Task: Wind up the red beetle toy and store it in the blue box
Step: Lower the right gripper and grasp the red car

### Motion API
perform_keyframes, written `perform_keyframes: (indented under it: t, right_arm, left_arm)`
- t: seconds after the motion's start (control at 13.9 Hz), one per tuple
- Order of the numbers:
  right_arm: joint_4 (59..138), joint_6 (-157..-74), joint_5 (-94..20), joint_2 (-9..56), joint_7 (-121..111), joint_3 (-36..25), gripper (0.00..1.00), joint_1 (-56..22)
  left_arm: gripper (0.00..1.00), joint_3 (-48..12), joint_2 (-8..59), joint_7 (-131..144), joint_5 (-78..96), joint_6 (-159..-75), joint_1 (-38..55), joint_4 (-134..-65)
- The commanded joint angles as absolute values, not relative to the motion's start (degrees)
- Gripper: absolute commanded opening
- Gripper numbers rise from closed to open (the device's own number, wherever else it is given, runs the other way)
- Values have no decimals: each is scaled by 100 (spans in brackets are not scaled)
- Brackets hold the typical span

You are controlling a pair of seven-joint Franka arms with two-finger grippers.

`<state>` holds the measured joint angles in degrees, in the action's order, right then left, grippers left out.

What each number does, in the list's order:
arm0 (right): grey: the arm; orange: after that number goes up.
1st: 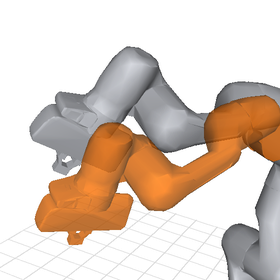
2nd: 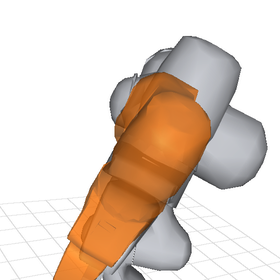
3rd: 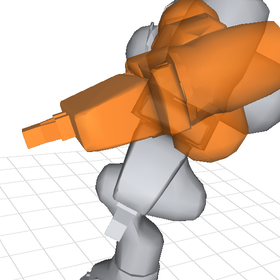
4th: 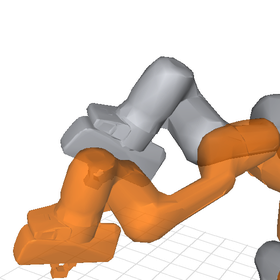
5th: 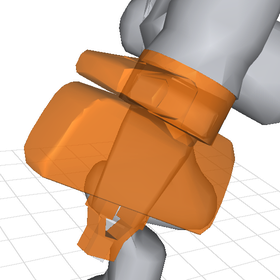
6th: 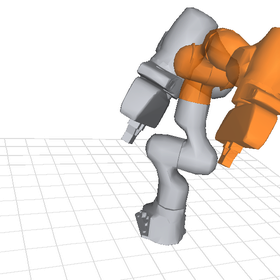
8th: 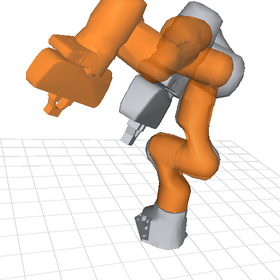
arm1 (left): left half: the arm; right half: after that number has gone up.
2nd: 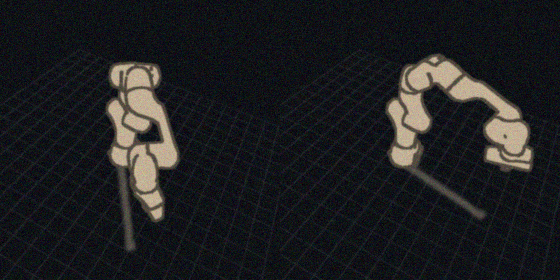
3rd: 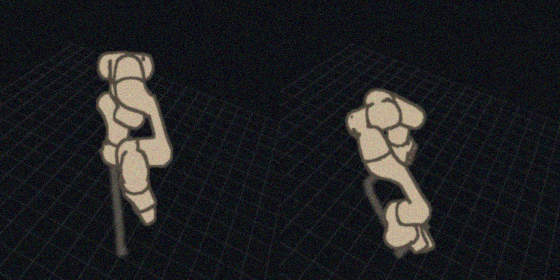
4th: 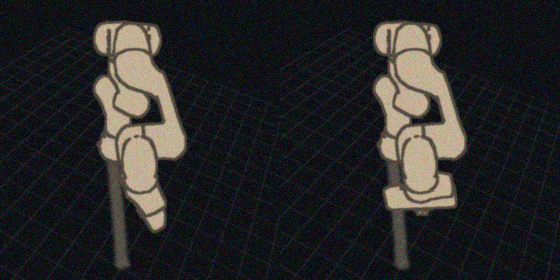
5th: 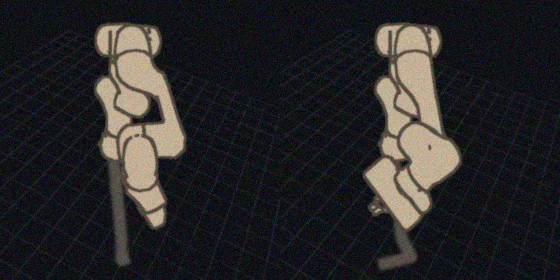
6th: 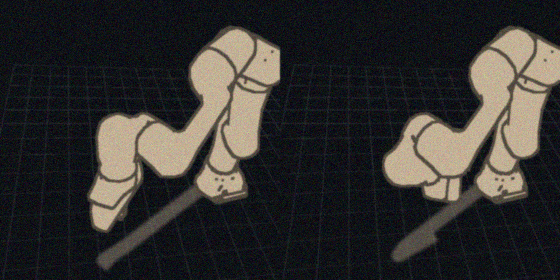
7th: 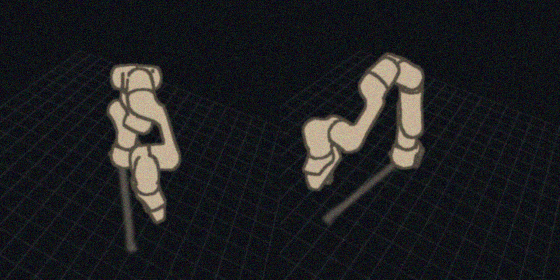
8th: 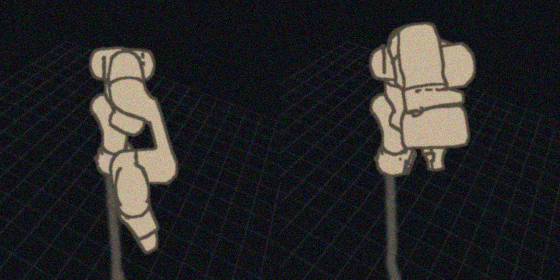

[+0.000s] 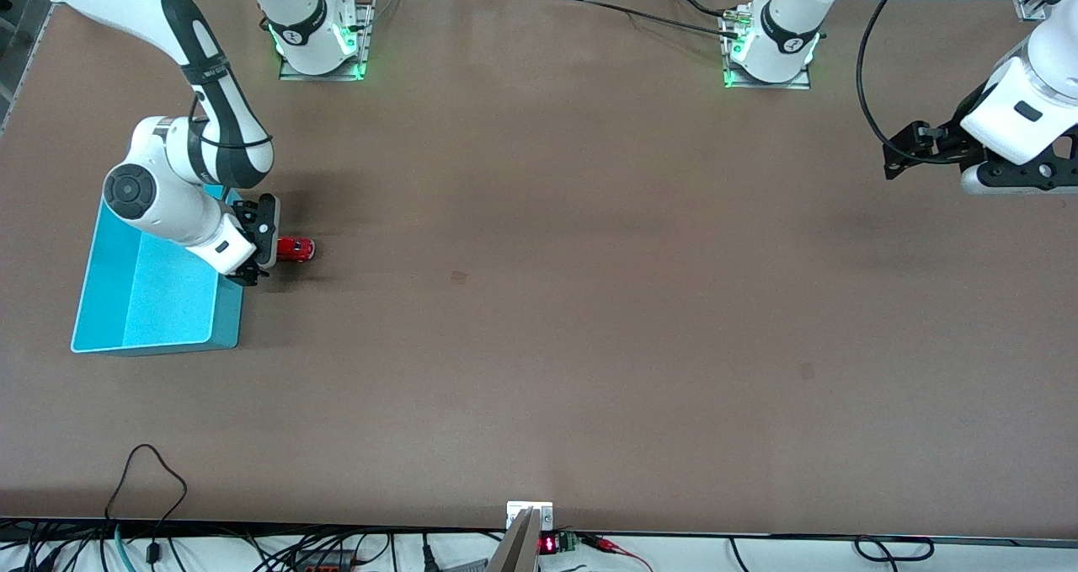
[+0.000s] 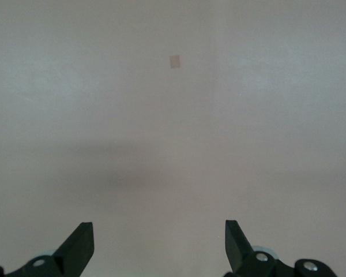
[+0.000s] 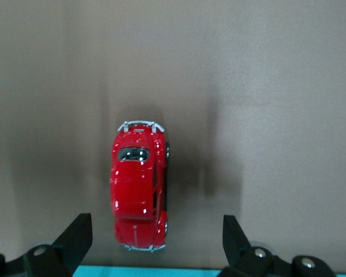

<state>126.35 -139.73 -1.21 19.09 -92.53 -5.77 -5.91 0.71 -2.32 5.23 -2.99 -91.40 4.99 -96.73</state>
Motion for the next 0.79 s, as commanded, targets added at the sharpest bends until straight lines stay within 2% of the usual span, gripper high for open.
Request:
perform_keyframes:
  t: [0.0,0.43,0.5,0.72]
  right_arm:
    - [12683,-14194,-211,1995,-9404,-467,100,-598]
    - [12691,-14282,-220,2197,-9396,-396,100,-642]
    - [12691,-14265,-220,2241,-9396,-396,97,-650]
    - [12718,-14168,-202,2294,-9396,-404,78,-650]
  left_arm:
    - [100,79,-141,536,-272,-9035,501,-9492]
    - [100,61,-141,536,-237,-9053,510,-9483]
    - [100,62,-141,536,-237,-9044,492,-9483]
    - [100,105,-132,536,-237,-9027,440,-9492]
